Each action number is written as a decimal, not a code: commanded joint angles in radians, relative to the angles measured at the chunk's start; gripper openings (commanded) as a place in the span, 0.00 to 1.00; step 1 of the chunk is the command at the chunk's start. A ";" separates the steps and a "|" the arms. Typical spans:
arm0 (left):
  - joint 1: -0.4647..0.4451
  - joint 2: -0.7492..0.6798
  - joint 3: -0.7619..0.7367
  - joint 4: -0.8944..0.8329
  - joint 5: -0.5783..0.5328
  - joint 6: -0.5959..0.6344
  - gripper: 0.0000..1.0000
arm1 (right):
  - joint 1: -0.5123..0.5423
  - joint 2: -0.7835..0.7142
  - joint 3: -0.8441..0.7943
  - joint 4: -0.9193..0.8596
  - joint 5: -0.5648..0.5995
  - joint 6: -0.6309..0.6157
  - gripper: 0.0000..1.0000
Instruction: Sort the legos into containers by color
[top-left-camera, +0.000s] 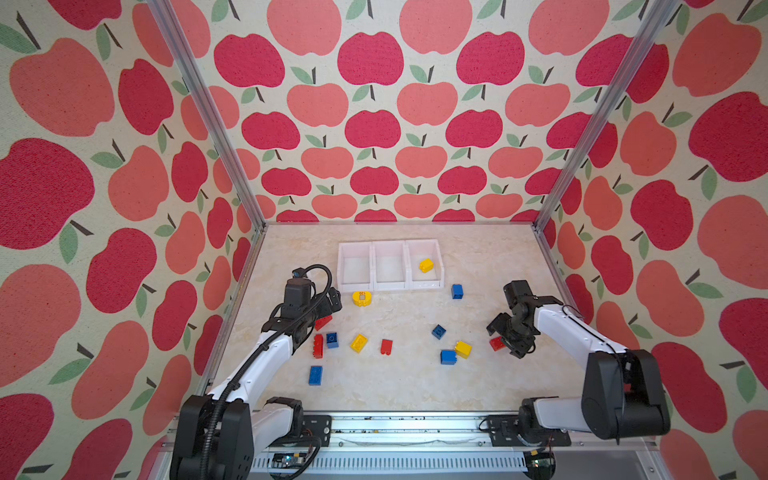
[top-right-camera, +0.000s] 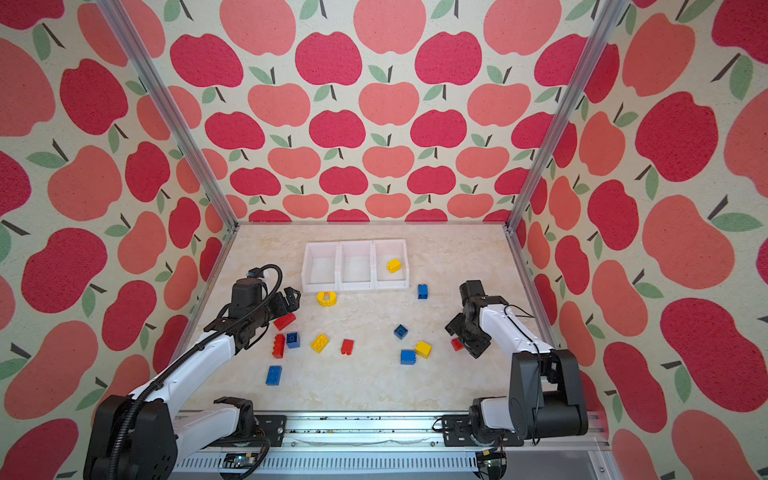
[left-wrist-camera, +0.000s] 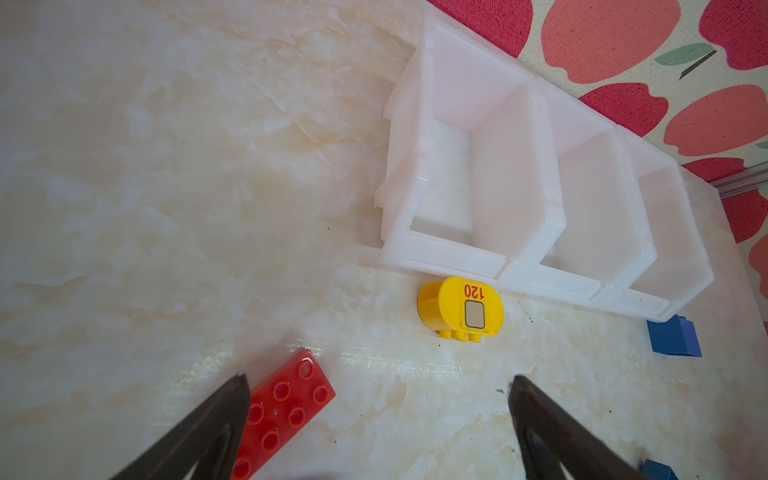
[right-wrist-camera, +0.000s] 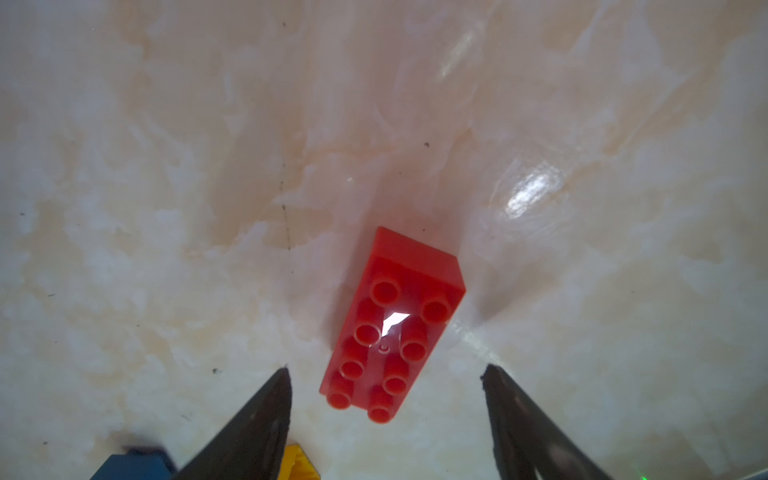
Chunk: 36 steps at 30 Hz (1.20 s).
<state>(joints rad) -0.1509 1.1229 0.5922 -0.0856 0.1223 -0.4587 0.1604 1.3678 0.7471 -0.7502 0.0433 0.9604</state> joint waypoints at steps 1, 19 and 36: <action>0.006 -0.016 -0.004 -0.018 0.013 0.001 0.99 | -0.013 0.016 -0.023 0.039 -0.002 0.017 0.70; 0.012 -0.013 0.012 -0.035 0.015 0.008 0.99 | -0.019 0.030 -0.087 0.110 -0.007 0.015 0.38; 0.013 -0.024 0.006 -0.034 0.020 -0.004 0.99 | 0.044 -0.016 -0.003 0.040 0.064 -0.036 0.22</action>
<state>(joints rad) -0.1444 1.1187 0.5922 -0.0875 0.1322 -0.4583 0.1864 1.3762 0.7010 -0.6716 0.0711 0.9474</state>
